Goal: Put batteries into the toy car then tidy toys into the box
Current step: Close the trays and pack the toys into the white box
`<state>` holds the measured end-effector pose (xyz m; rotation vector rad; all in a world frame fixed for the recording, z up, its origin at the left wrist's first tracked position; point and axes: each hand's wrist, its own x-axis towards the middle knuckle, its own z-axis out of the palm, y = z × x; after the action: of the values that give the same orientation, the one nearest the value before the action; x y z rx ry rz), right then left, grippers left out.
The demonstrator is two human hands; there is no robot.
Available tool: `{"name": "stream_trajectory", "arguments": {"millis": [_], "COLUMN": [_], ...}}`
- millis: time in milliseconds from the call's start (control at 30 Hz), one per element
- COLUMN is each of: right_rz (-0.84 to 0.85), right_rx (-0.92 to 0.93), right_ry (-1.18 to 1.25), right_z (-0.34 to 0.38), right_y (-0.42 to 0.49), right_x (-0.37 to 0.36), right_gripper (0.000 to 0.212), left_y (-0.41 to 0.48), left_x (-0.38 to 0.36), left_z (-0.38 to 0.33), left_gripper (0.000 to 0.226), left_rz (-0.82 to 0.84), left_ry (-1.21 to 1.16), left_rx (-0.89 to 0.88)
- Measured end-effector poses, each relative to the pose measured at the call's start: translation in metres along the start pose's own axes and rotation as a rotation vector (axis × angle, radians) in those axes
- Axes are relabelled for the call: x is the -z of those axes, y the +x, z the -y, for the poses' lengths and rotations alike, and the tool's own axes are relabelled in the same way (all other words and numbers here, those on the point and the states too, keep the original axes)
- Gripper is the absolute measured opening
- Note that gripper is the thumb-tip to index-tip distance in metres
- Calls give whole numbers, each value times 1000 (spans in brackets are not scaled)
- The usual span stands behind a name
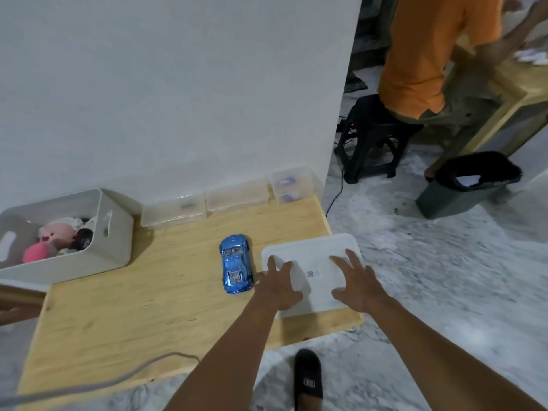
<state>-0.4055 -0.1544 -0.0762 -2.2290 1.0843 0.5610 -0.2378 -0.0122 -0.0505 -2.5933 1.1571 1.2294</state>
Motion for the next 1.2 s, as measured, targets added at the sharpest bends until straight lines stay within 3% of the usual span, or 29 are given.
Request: {"name": "stream_trajectory", "arguments": {"millis": [200, 333, 533, 900, 1200], "right_rz": [-11, -46, -149, -224, -197], "right_rx": [2, 14, 97, 346, 446], "right_ry": [47, 91, 109, 31, -17], "right_z": [-5, -5, 33, 240, 443], "right_y": [3, 2, 1, -15, -39], "right_x": [1, 9, 47, 84, 25], "right_gripper": [85, 85, 86, 84, 84], "left_y": [4, 5, -6, -88, -157], "left_x": [-8, -7, 42, 159, 206], "left_z": [-9, -11, -6, 129, 316], "left_gripper": [87, 82, 73, 74, 73], "left_rz": [-84, -234, -410, -705, -800], "left_ry": [-70, -154, -174, -199, -229], "left_rx": [25, -19, 16, 144, 264]}}
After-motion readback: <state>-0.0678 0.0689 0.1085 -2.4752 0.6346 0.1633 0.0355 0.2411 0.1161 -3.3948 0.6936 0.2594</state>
